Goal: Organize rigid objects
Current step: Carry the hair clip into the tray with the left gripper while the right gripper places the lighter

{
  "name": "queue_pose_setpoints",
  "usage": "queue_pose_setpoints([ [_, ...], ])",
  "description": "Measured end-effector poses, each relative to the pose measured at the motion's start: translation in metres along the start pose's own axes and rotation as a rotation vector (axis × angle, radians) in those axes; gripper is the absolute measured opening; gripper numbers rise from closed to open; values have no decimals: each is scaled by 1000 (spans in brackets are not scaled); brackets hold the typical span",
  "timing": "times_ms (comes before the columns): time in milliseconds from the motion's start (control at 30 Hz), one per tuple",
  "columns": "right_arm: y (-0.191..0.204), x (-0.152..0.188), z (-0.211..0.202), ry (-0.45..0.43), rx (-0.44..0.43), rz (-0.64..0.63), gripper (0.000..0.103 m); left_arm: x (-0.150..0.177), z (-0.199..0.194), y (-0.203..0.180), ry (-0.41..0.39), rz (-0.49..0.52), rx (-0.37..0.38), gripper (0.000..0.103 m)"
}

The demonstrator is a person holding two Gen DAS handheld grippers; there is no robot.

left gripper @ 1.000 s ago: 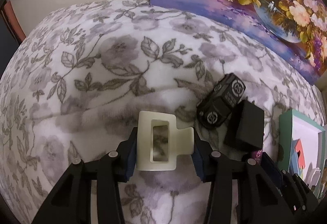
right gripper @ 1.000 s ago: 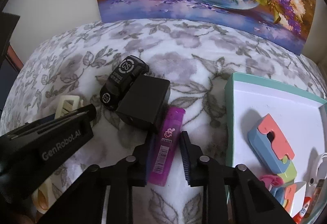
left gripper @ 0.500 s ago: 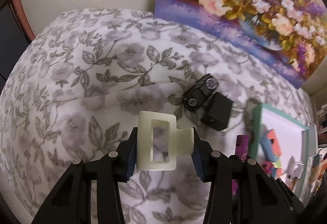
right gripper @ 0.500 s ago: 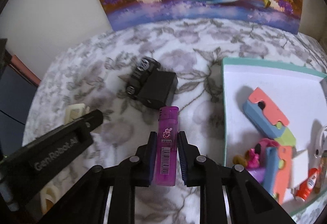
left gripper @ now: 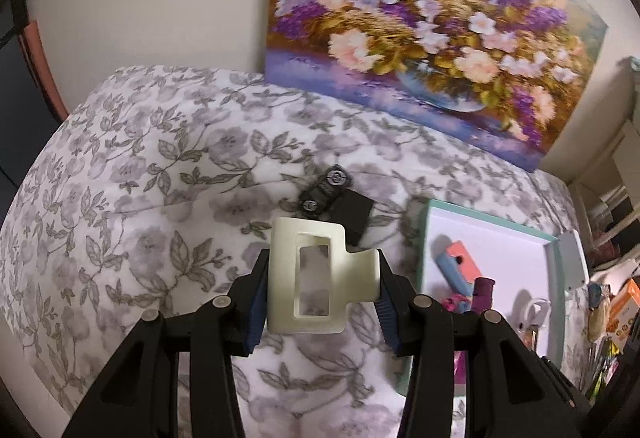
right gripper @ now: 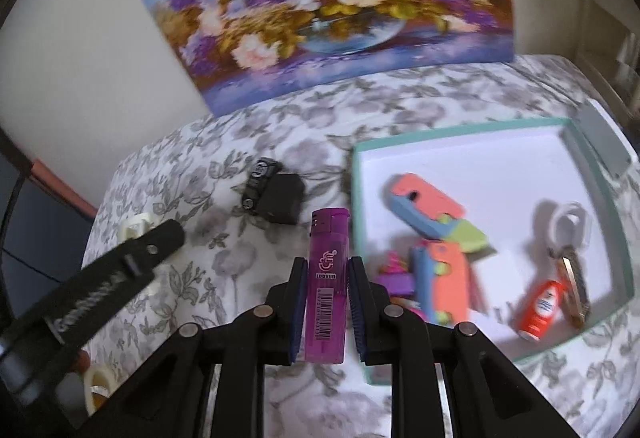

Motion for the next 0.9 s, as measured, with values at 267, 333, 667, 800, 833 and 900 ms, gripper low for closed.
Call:
queue_pose_setpoints([
  [267, -48, -3, -23, -26, 69, 57, 22, 13, 0, -52, 7, 83, 26, 48],
  [333, -61, -5, -25, -23, 80, 74, 22, 18, 2, -67, 10, 121, 37, 48],
  [667, -119, -12, -26, -4, 162, 131, 22, 37, 22, -125, 80, 216, 143, 48],
  [800, -137, -13, -28, 3, 175, 165, 22, 43, 26, -139, 94, 242, 150, 48],
  [833, -141, -13, -29, 3, 178, 175, 22, 44, 26, -142, 96, 249, 156, 48],
  [900, -149, -13, -32, 3, 189, 193, 22, 48, 26, -151, 105, 263, 175, 48],
])
Point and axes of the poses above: each gripper's, at about its wrist camera, not at the fingertips, and z roughly the way its jaws point, y to its left, x to its underside, the point moved 5 cm from there along z, roughly the way its jaws point, and after that the axes turned 4 degrees about -x, right-handed, at the moved point
